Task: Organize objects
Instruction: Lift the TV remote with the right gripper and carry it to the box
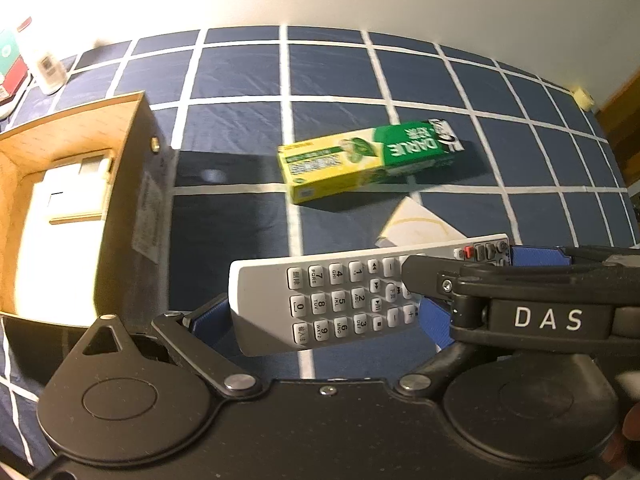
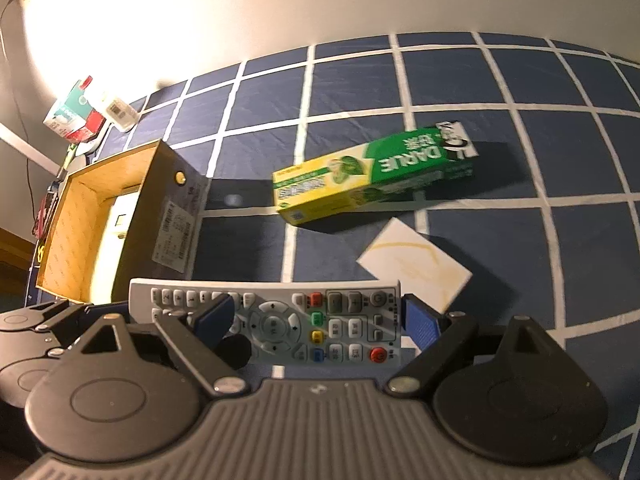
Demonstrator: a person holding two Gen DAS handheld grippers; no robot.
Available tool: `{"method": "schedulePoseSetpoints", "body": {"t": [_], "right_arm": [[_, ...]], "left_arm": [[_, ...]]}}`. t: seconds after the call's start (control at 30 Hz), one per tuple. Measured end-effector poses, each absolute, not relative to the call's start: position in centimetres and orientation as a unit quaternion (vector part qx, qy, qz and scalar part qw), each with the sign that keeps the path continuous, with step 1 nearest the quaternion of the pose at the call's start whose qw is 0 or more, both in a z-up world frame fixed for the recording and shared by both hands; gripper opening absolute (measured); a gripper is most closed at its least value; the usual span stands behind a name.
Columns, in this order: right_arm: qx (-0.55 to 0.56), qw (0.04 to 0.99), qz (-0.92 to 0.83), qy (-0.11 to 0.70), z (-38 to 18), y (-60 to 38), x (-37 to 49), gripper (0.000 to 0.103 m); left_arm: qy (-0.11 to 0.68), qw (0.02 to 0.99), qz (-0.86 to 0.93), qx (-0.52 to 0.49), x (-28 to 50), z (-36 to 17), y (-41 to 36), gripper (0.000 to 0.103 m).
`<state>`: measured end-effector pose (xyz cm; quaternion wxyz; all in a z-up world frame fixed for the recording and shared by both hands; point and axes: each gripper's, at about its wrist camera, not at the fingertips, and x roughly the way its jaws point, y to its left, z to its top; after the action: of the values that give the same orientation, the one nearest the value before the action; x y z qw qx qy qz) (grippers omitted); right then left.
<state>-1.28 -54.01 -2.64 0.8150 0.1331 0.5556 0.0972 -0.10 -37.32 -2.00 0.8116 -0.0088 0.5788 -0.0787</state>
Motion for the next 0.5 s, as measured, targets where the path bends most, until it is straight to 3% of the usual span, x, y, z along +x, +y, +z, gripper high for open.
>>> {"method": "schedulePoseSetpoints", "body": {"t": [0.5], "right_arm": [[0.146,0.823,0.065,0.545,-1.4,-39.7,0.4,0.089]], "left_arm": [[0.572,0.812,-0.114,0.009,2.1,-0.9,-23.3,0.097]]}}
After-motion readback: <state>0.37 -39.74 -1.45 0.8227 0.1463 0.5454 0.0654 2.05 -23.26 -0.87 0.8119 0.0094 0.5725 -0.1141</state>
